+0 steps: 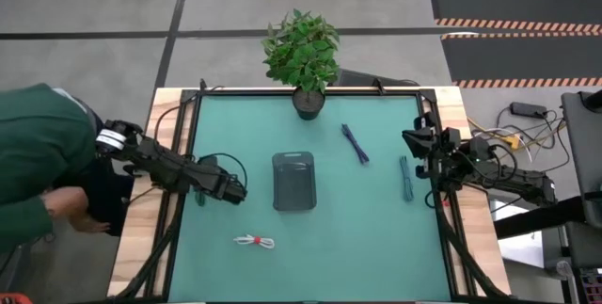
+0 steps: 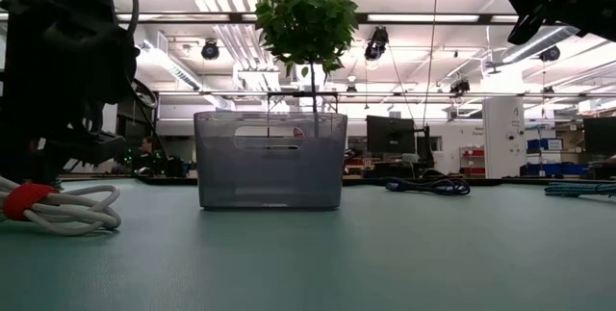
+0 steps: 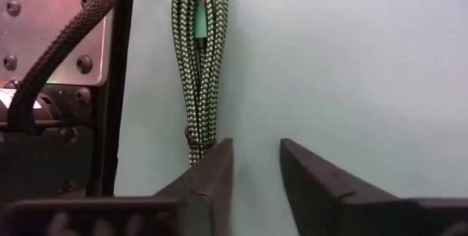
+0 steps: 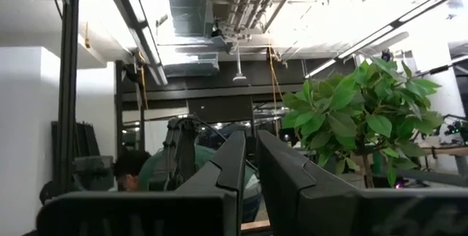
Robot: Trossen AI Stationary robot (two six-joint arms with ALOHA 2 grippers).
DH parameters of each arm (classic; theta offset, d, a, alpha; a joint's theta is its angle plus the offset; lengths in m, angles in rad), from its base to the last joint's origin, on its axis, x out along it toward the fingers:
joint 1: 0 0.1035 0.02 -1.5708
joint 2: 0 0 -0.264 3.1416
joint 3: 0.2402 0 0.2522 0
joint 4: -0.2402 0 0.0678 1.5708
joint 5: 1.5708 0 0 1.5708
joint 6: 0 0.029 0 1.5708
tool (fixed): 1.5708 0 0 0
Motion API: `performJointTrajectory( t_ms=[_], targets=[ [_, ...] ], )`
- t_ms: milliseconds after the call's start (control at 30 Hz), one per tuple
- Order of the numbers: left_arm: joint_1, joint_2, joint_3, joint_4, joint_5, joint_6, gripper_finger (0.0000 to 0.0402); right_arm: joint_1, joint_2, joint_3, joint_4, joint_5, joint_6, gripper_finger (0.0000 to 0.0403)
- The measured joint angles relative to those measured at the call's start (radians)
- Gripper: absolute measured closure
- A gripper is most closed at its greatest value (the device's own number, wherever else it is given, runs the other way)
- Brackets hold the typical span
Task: Pick and place USB-C Cables
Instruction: Put the green charger cable into the black bin
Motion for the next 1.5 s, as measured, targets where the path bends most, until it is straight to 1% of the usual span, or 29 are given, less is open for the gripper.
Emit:
performJointTrajectory(
  t_ms=[133,200,267,433,533,667,767,933,1067,1233,1400,1500],
  targets=[
    [0.000,0.000,-0.002,0.004,0.008,-0.012,0.0372,0.000,0.000,0.000,0.046,0.000,-0.036,0.0376],
    [0.000,0.000,-0.003,0.006,0.009,-0.015,0.0394,0.000,0.000,0.000,0.083,0.000,-0.085,0.0376],
    [0.000,0.000,-0.002,0.006,0.009,-0.015,0.0394,0.000,0.000,0.000,0.109,0.000,-0.108,0.0376],
    [0.000,0.000,-0.002,0.006,0.004,-0.016,0.0392,0.000,0.000,0.000,0.110,0.000,-0.099,0.0376],
    [0.000,-0.001,-0.002,0.007,0.003,0.001,0.0392,0.000,0.000,0.000,0.062,-0.003,-0.020,0.0376],
    [0.000,-0.006,-0.001,0.003,0.009,0.026,0.0392,0.000,0.000,0.000,-0.049,-0.010,0.116,0.0376],
    [0.000,-0.008,0.000,-0.006,0.011,0.030,0.0389,0.000,0.000,0.000,-0.112,-0.010,0.172,0.0376],
    [0.000,-0.047,0.002,-0.009,0.010,0.065,0.0362,0.000,0.000,0.000,-0.137,-0.010,0.135,0.0376],
    [0.001,-0.061,0.001,-0.010,-0.043,0.059,0.0325,0.000,0.000,0.000,-0.137,-0.010,0.106,0.0376],
    [0.001,-0.058,0.000,-0.011,-0.067,0.062,0.0280,0.000,0.000,0.000,-0.137,-0.010,0.103,0.0376],
    [0.001,-0.058,-0.002,-0.014,-0.127,-0.001,0.0241,0.000,0.000,0.000,-0.127,-0.002,0.093,0.0376],
    [0.001,-0.058,-0.008,-0.013,-0.169,-0.046,0.0230,0.000,0.000,0.000,-0.098,-0.001,0.092,0.0376]
  ],
)
